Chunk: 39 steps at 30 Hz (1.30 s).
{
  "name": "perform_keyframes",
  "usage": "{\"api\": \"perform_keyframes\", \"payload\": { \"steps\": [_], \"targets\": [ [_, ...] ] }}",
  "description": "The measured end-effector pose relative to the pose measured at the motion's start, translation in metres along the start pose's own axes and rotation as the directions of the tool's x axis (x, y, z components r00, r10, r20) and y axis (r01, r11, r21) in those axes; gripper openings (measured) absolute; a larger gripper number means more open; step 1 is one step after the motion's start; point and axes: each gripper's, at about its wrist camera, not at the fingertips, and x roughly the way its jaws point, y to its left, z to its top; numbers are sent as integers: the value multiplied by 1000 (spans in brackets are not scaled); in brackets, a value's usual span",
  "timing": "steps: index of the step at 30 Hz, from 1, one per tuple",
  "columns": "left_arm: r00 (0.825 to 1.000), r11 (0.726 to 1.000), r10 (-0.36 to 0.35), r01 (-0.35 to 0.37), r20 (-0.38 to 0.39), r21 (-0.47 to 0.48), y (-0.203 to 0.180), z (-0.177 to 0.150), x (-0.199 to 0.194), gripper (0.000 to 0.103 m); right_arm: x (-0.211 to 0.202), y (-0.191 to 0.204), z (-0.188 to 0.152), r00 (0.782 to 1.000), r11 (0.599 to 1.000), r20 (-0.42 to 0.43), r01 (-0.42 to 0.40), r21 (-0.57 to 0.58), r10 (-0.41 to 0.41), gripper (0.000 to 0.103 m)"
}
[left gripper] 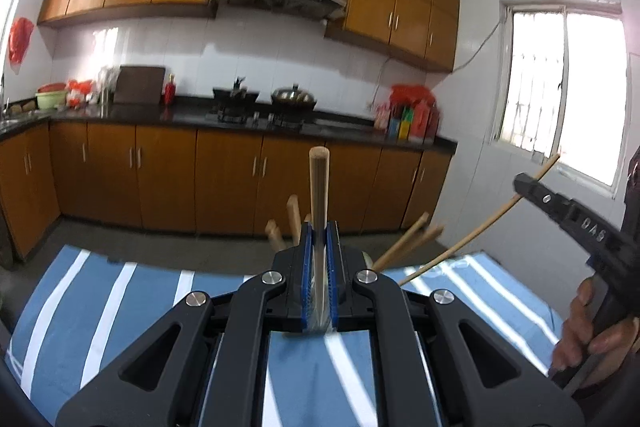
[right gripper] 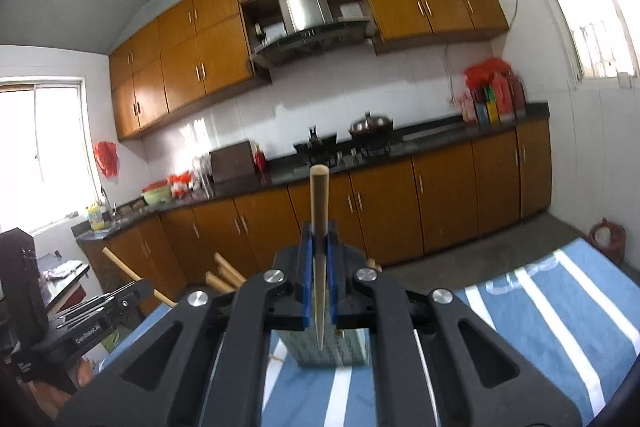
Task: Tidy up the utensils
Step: 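Lift both held chopsticks upright over the green holder and lower them in, then open both tools to release the chopsticks into the green holder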
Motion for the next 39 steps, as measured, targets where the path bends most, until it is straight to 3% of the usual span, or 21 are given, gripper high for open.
{"api": "perform_keyframes", "payload": {
  "steps": [5, 10, 27, 28, 29, 30, 32, 39],
  "targets": [
    [998, 1000, 22, -21, 64, -12, -11, 19, 13, 7, 21, 7, 11, 999, 1000, 42, 10, -17, -9, 8],
    [993, 997, 71, -72, 99, 5, -16, 26, 36, 7, 52, 3, 7, 1000, 999, 11, 26, -24, -25, 8],
    [995, 995, 102, -102, -16, -22, -7, 8, 100, 9, 110, -14, -18, 991, 1000, -129, 24, -3, -25, 11],
    [995, 995, 98, -99, -20, -27, -7, 7, 100, 10, 111, -14, -18, 991, 1000, -130, 25, -3, -26, 18],
    [995, 995, 98, -98, -18, -30, -6, 7, 98, 19, 110, -14, -18, 991, 1000, -129, 26, -1, -26, 21],
    [995, 994, 101, -101, -14, -31, -6, 9, 98, 32, 108, -15, -18, 992, 1000, -124, 27, 4, -27, 24],
    [994, 994, 105, -105, 7, -34, -5, 11, 91, 42, 104, -16, -18, 992, 1000, -122, 26, 12, -24, 24],
    [993, 993, 109, -107, 44, -52, 1, 19, 62, 43, 83, -16, -15, 994, 999, -104, 32, 7, -31, 27]
  ]
}}
